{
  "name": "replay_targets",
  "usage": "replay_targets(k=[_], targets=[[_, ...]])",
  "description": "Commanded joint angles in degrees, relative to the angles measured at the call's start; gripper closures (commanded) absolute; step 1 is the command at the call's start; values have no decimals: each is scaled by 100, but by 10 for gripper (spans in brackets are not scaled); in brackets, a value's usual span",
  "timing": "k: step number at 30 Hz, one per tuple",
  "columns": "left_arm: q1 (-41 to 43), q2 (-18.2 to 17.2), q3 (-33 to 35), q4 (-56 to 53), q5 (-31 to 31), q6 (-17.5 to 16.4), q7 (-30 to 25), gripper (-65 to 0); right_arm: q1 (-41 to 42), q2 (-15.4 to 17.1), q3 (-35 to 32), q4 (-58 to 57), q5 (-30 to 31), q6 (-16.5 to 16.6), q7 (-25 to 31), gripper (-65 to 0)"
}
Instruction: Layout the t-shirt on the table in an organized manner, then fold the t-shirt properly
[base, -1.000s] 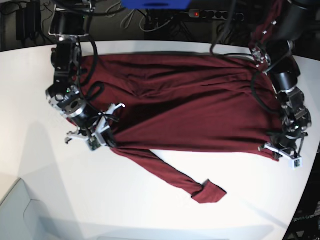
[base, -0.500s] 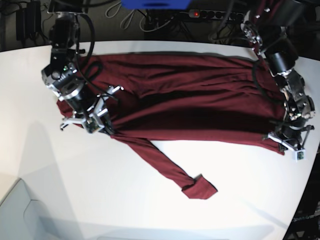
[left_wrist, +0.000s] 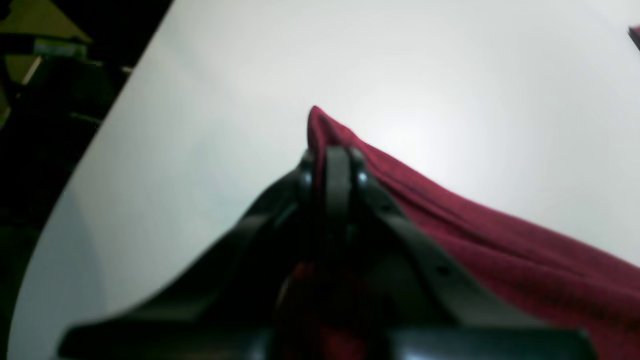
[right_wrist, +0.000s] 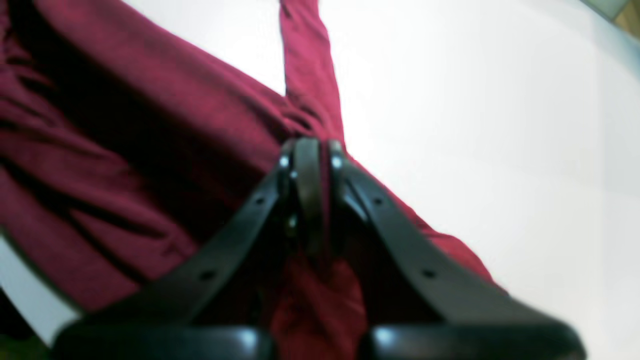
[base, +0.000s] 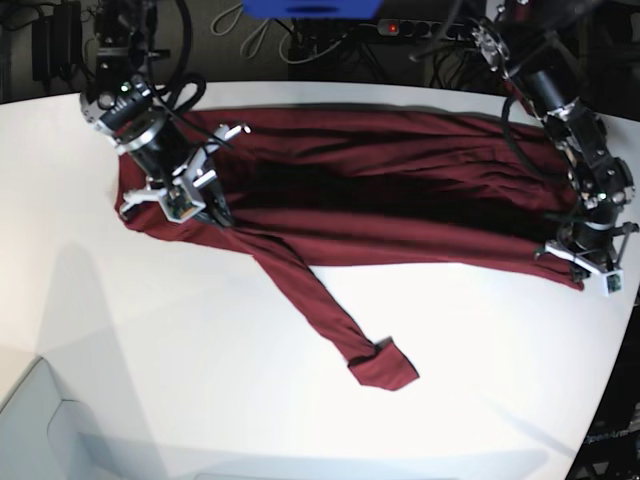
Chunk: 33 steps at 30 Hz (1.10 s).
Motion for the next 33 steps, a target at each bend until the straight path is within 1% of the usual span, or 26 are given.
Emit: replay_targets(k=[1, 6, 9, 17, 20, 24, 33], targets=[[-36, -60, 3, 195, -42, 18, -135, -4, -22, 13, 10, 114, 131, -21, 166, 0], [307, 89, -14, 705, -42, 18, -135, -4, -224, 22, 10, 131, 140, -21, 166, 0], [492, 98, -14, 986, -42, 18, -135, -4, -338, 31, 10, 131, 140, -21, 175, 0], [808, 98, -23, 1285, -42, 18, -126, -4, -496, 110, 1, 131, 140, -21, 184, 0], [896, 107, -23, 1408, -42, 18, -126, -4, -540, 119, 27, 140, 140, -21, 377, 0], [914, 212, -23, 1452, -42, 18, -126, -4, -778, 110, 168, 342, 140, -21, 729, 0], [922, 203, -23, 1399, -42, 18, -126, -4, -1015, 110, 300, 545, 140, -21, 799, 0]])
